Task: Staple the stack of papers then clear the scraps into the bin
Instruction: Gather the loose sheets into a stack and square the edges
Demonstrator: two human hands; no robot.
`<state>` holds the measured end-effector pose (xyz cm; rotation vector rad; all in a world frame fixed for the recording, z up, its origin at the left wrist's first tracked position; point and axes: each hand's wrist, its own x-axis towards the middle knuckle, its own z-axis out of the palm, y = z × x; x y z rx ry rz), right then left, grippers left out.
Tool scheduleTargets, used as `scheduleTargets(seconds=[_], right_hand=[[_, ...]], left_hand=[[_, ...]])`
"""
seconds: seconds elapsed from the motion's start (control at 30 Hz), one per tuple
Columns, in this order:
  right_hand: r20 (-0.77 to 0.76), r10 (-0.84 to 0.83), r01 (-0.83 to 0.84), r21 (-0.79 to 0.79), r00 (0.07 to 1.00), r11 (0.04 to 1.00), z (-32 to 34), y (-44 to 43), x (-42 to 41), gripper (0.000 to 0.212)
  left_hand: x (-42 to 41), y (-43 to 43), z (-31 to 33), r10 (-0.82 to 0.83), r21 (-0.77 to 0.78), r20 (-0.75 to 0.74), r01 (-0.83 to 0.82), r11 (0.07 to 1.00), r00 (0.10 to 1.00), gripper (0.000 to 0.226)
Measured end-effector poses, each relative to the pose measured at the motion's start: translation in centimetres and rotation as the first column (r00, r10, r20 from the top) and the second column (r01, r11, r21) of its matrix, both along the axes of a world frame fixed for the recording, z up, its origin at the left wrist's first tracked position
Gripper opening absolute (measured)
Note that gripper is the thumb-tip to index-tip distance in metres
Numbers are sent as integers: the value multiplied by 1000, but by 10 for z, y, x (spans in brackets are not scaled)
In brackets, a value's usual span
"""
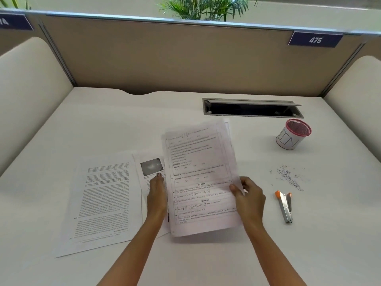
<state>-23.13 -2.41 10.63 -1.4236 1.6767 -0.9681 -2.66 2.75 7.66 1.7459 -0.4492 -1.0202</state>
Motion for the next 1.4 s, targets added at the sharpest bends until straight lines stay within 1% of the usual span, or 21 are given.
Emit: scheduleTargets(seconds=[0.07, 0.1, 0.13, 0.2, 0.27, 0.33, 0.4, 0.53, 0.67, 0.77, 0.83, 0.93, 1.1, 1.17, 1.27, 1.4], right_hand=[[79, 11, -8, -36, 997, 999, 7, -4, -2, 10], [126, 15, -8, -53, 992, 999, 9, -6, -1, 10], [170, 18, -7, -66, 985, 998, 11, -7, 0, 9], [230, 24, -1, -99, 973, 995, 13, -10, 5, 8], [266, 27, 10, -136, 964, 991, 14, -11, 12, 8], [317, 32, 23, -168, 948, 986, 16, -11, 18, 8], [368, 37, 31, -179, 929, 983, 16, -11, 23, 11], [391, 68, -3, -165, 918, 986, 10, -8, 27, 21], [354, 79, -31, -139, 932, 990, -5, -1, 27, 24], [325, 68, -27, -131, 943, 991, -11, 2, 27, 20], [325, 59, -17, -129, 944, 991, -11, 3, 28, 16], [310, 56, -12, -140, 949, 990, -9, -1, 32, 14], [259, 26, 15, -154, 966, 988, -4, -13, 45, 14], [239, 36, -7, -120, 970, 993, -3, -19, 53, 15], [161, 69, -65, -30, 984, 997, -4, -29, 66, 15], [29, 185, -187, 122, 982, 975, -18, -41, 80, 20]], left_hand=[[3, -3, 7, -35, -63, -32, 33, 997, 999, 54], [5, -5, 11, -51, -106, -23, 48, 993, 998, 53], [4, -6, 17, -54, -154, 18, 57, 986, 998, 45], [3, -9, 29, -21, -255, 148, 58, 965, 989, 20], [-2, -11, 39, 37, -348, 249, 54, 936, 968, 12], [-4, -12, 44, 88, -417, 307, 51, 908, 948, 11], [-6, -13, 46, 126, -461, 324, 40, 886, 938, 13], [-5, -7, 42, 137, -489, 339, 51, 871, 931, 18], [-6, 3, 30, 113, -459, 386, 84, 884, 916, 14], [-9, 9, 21, 100, -415, 427, 97, 905, 899, 13], [-11, 12, 18, 116, -399, 437, 77, 914, 892, 14], [-10, 12, 18, 168, -381, 453, 19, 924, 876, 7], [4, 10, 27, 245, -355, 489, -66, 933, 837, 16], [11, 9, 28, 256, -305, 468, -117, 945, 846, 17], [21, 6, 23, 266, -170, 409, -214, 962, 873, 18], [34, 8, 2, 273, -30, 381, -283, 959, 883, 18]])
